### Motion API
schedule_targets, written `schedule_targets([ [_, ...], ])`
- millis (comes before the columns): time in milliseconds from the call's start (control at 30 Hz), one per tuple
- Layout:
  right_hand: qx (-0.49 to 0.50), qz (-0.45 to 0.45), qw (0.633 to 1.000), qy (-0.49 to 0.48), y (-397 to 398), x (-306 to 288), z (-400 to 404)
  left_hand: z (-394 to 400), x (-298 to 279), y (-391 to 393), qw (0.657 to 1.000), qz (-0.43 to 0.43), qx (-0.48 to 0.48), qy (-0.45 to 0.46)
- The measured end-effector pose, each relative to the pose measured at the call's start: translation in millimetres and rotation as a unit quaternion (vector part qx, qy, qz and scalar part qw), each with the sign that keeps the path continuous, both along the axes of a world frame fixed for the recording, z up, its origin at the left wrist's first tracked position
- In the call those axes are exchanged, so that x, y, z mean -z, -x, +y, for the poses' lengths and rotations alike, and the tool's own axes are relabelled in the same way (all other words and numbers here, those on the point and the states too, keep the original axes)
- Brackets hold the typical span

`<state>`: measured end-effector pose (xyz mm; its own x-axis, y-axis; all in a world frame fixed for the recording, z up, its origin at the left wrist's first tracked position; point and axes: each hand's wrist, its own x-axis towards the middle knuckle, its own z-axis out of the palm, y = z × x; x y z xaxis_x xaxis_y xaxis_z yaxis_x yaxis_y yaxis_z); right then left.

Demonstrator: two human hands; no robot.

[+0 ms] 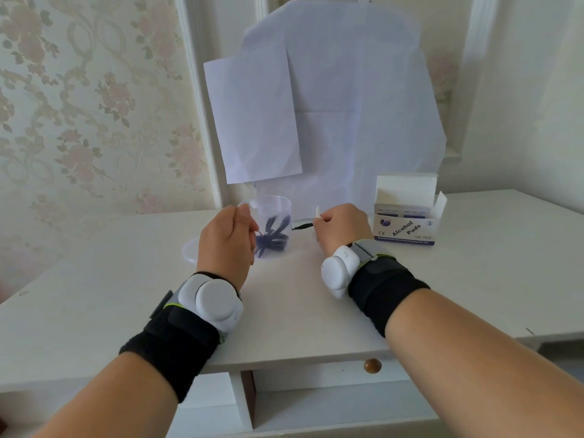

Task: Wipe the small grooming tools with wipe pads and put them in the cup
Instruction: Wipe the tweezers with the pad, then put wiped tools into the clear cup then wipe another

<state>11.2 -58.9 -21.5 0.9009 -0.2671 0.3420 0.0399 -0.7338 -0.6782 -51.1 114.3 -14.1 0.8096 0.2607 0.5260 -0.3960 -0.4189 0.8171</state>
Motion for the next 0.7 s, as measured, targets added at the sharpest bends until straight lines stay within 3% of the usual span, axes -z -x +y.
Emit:
schedule_targets([
  [133,-0.012,0.006,1.0,0.01,-0.3,0.6,0.1,0.8,0.8,-4.1,1.0,0.008,-0.001,0.005],
  [700,-0.059,-0.068,0.996,0.01,-4.8,3.8,7.0,3.2,0.6,-4.5,0.991,-0.008,-0.057,-0.117],
])
